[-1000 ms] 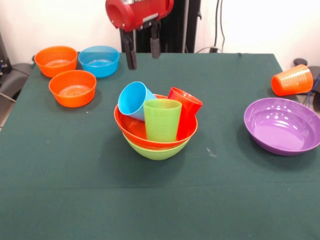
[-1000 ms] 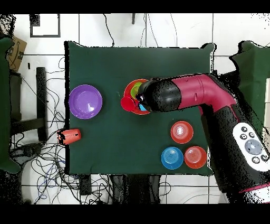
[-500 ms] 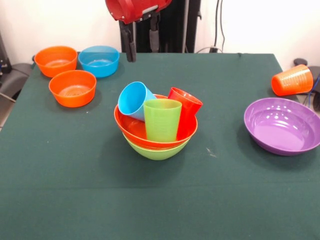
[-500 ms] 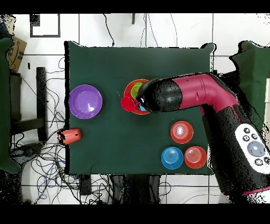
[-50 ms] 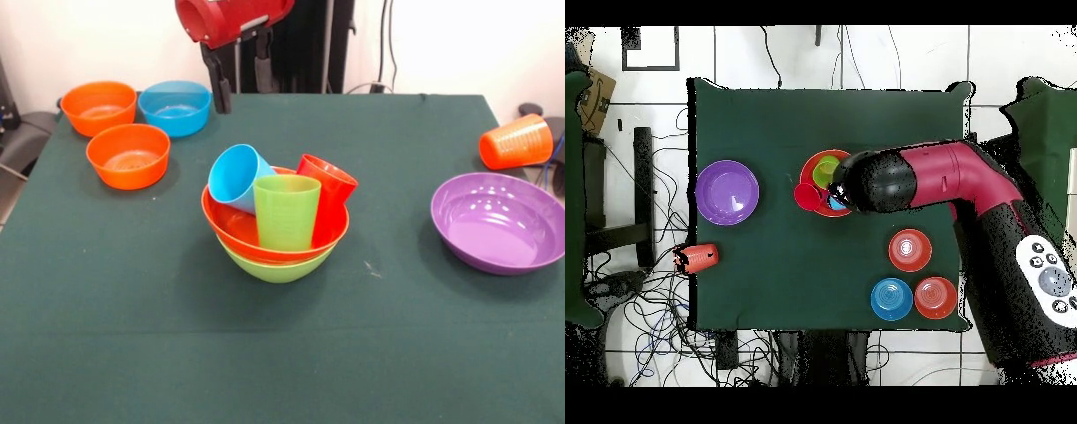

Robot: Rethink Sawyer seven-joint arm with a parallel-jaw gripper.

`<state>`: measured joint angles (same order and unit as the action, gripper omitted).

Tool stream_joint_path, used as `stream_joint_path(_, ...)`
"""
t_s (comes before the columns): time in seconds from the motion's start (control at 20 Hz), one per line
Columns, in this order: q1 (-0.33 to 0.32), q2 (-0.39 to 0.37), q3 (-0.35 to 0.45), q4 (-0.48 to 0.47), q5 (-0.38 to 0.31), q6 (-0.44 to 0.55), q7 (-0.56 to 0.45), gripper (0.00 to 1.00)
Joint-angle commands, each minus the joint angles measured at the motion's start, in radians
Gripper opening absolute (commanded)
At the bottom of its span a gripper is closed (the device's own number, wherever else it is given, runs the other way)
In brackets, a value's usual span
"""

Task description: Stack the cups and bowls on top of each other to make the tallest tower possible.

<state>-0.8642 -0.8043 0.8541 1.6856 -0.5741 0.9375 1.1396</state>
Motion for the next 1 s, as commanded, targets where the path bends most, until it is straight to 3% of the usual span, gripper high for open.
stream_joint_path(0.05, 0.005, 0.072, -0.024, 0.010, -0.150, 0.159, -0.367, 1.00)
stream_joint_path(0.25, 0.018, 0.101, -0.028, -0.015, -0.185, 0.162, -0.357, 1.00)
stream_joint_path(0.45, 0.044, 0.097, -0.062, -0.050, -0.271, 0.275, -0.409, 1.00)
stream_joint_path(1.0, 0.079, 0.142, -0.072, -0.152, -0.388, 0.429, -0.487, 1.00)
